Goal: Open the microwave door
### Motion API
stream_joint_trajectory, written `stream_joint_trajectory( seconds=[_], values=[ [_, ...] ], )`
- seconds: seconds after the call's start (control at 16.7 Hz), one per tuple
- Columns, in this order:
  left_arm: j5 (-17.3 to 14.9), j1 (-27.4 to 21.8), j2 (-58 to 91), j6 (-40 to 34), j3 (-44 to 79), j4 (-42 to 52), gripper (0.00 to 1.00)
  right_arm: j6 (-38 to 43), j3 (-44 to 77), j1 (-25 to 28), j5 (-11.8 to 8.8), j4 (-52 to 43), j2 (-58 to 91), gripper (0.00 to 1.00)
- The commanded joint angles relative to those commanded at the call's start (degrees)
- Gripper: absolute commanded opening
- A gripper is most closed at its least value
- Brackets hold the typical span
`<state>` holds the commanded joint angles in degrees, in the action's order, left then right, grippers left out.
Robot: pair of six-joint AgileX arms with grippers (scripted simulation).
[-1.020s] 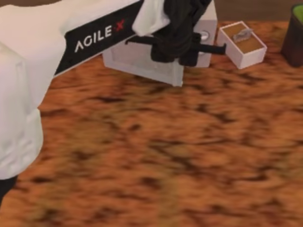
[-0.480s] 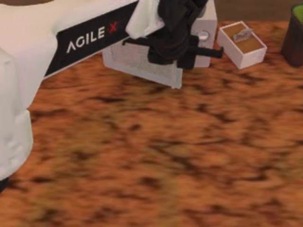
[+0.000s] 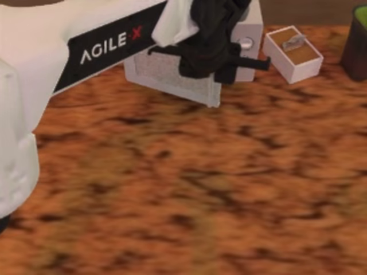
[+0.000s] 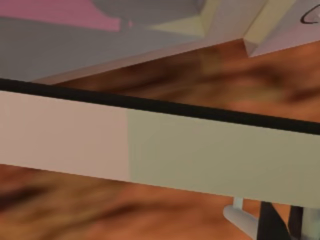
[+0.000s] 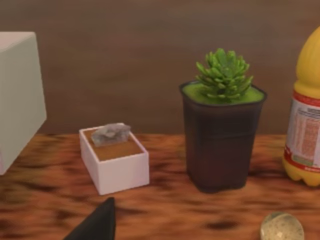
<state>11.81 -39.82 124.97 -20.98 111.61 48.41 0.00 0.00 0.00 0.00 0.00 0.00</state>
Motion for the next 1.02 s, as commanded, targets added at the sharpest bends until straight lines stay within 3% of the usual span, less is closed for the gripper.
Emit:
stream_joint_trajectory(
  seconds=[0.66, 1.02],
  values=[
    [0.0, 0.0, 0.0, 0.0, 0.0, 0.0, 0.0, 0.0, 0.0, 0.0, 0.0, 0.0, 0.0, 1.0],
    [-1.7, 0.3, -3.0, 3.1, -4.5, -2.4, 0.0, 0.0, 0.0, 0.0, 0.0, 0.0, 0.0, 1.0]
  ],
)
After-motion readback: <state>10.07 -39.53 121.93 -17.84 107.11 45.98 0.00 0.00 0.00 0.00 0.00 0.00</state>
